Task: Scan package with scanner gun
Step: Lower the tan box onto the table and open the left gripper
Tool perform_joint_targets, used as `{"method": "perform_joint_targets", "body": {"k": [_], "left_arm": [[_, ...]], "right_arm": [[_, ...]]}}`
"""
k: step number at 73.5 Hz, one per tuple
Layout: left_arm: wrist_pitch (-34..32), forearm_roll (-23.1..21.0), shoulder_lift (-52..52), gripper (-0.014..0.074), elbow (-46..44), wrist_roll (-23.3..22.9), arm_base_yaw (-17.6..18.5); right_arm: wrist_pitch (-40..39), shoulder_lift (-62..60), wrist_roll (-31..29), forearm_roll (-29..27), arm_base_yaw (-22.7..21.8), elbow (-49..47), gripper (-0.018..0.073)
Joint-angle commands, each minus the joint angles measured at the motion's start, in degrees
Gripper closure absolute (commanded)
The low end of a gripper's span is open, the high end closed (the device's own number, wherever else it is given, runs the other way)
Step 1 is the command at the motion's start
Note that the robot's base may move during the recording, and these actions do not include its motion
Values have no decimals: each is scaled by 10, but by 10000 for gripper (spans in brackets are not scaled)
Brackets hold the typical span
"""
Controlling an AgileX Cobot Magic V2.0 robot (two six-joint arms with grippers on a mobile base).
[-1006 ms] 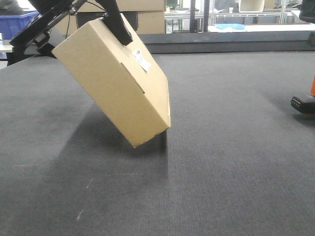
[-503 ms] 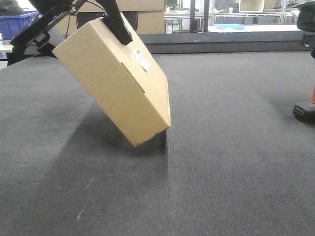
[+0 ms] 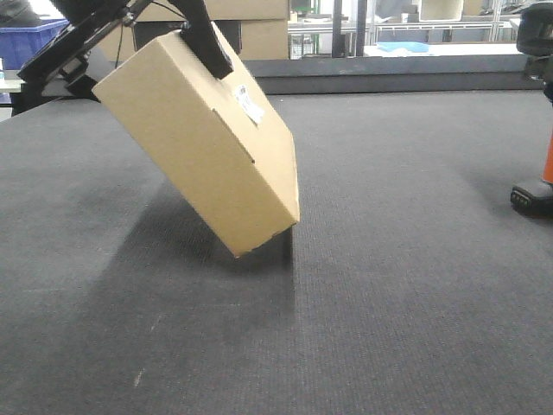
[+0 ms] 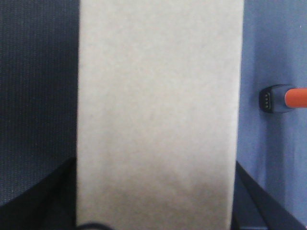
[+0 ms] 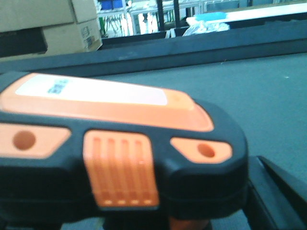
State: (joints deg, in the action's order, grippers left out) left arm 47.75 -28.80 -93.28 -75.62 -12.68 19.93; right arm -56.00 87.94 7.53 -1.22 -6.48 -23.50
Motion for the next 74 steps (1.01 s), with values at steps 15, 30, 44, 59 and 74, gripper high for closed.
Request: {"method": "perform_joint_targets", "body": {"k": [15,30,44,59,74], "left_arm": [[-6,-6,9,707,-1,-3,4],[-1,-6,9,707,-1,-2,4],[13,-6,9,707,-1,1,4],[9,-5,10,707,-1,4,-1],[44,26,35,707,-1,39,-23]], "right_arm": [[-14,-35,-1,7,-2,37,-2],[-41,-36,-1,7,-2,70,-2],[-68,-60,-1,7,-2,111,-2],[-69,-127,-1,7,-2,165,-1],[20,-244,-1,12,-2,205,27]]}}
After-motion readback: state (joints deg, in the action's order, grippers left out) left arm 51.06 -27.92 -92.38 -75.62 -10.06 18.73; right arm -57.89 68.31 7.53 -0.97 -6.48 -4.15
